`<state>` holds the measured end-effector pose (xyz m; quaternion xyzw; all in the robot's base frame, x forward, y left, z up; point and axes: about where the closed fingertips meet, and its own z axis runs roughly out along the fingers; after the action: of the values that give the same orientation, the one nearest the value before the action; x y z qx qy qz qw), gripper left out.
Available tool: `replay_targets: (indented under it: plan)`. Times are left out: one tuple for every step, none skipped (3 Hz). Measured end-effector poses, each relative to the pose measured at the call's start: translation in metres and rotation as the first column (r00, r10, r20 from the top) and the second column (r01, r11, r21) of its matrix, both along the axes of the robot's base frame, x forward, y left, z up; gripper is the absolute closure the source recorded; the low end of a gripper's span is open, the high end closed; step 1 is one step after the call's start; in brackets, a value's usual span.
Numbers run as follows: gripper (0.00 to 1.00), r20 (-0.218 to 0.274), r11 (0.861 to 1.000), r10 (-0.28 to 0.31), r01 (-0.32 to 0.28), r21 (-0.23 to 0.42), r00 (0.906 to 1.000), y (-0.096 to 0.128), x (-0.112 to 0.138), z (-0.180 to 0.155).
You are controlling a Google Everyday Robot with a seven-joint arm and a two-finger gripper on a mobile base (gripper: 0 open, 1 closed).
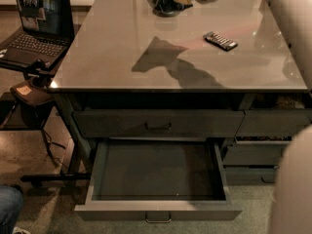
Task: Place blue chip bag into middle drawer
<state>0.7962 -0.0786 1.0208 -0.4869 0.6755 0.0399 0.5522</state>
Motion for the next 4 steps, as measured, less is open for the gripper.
replay_targets:
  plan:
    - [1.0, 0.064, 0.986, -0.095, 0.086, 0.143, 0.9933, -0.013, -0.059, 0.071]
    - [1.0, 0.116, 0.975, -0.132, 0.108, 0.193, 0.9843, -0.011, -0.098, 0.112]
    - [1.0, 0.118, 0.978, -0.129, 0.107, 0.179, 0.9846, -0.012, -0.093, 0.107]
    - [1.0, 0.081, 0.974, -0.131, 0.113, 0.195, 0.988, -0.01, -0.1, 0.087]
